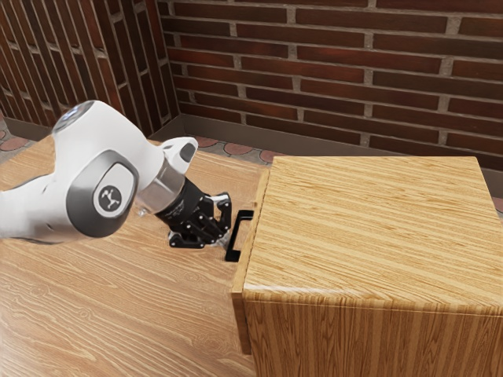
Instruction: Push the drawer handle with one arm to close the drawer
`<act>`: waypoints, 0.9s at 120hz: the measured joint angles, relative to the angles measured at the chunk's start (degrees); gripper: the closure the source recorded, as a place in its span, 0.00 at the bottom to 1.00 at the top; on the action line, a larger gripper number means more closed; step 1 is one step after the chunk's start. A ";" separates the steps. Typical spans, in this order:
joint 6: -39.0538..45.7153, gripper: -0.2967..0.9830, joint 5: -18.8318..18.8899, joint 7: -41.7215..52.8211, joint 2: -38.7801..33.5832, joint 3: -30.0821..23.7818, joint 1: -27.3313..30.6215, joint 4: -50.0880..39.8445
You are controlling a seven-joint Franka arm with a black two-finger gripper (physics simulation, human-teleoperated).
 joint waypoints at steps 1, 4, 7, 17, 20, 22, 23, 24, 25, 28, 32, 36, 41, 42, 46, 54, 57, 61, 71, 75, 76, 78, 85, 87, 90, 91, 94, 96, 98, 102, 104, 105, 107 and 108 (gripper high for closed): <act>0.05 0.84 0.00 0.01 0.21 -0.06 0.00 0.17; 0.19 0.85 0.03 0.01 0.78 -0.19 0.00 0.55; 0.32 0.85 0.09 -0.01 1.36 -0.34 0.01 0.88; 0.80 0.85 0.29 -0.08 3.39 -0.78 0.08 2.18; 0.93 0.85 0.35 -0.09 3.80 -0.96 0.11 2.49; 1.01 0.85 0.36 -0.09 4.05 -1.11 0.18 2.67; 1.06 0.85 0.36 -0.08 4.15 -1.18 0.22 2.75; 1.11 0.84 0.35 -0.06 4.23 -1.25 0.26 2.82; 1.15 0.84 0.34 -0.05 4.30 -1.30 0.29 2.88; 1.27 0.84 0.30 0.02 4.44 -1.43 0.37 2.98; 1.42 0.84 0.24 0.13 4.50 -1.52 0.45 3.05; 1.55 0.84 0.18 0.25 4.48 -1.58 0.52 3.12; 1.65 0.84 0.03 0.38 3.67 -3.17 2.36 3.11; 1.67 0.84 0.00 0.40 3.44 -3.55 2.76 3.11; 1.73 0.85 -0.14 0.46 2.41 -4.58 3.94 3.10; 1.74 0.85 -0.10 0.42 -0.25 -5.43 5.47 2.81; 1.51 0.85 0.25 0.40 -1.75 -5.41 6.05 2.93; 0.75 0.85 1.50 0.37 -3.39 -4.31 6.50 3.44; -6.64 0.84 9.36 0.09 -2.22 4.31 6.88 13.65; -11.15 0.82 12.83 -0.25 -0.25 7.82 6.70 18.64; -12.37 0.80 13.69 -0.34 0.37 8.77 6.58 19.95; -14.85 0.77 15.35 -0.51 1.81 10.77 6.24 22.61; -22.50 0.67 20.01 -1.06 5.51 18.97 2.09 26.66; -24.31 0.64 21.49 -1.26 6.22 21.42 -0.03 26.80; -26.76 0.60 23.47 -1.68 6.95 24.38 -2.51 26.63; -27.51 0.58 24.08 -1.84 7.12 25.12 -3.11 26.43; -29.59 0.54 25.73 -2.29 7.50 26.77 -4.45 25.83; -30.83 0.52 26.68 -2.59 7.54 27.52 -4.94 25.17; -31.98 0.50 27.55 -2.88 7.48 28.09 -5.30 24.68; -34.01 0.46 28.98 -3.43 6.94 28.77 -5.79 23.96; -34.92 0.44 29.56 -3.70 6.56 29.01 -5.91 23.54; -35.34 0.43 29.82 -3.83 6.39 29.09 -5.96 23.35; -36.14 0.42 30.30 -4.09 6.10 29.22 -6.05 22.97; -36.52 0.41 30.51 -4.21 5.98 29.27 -6.09 22.78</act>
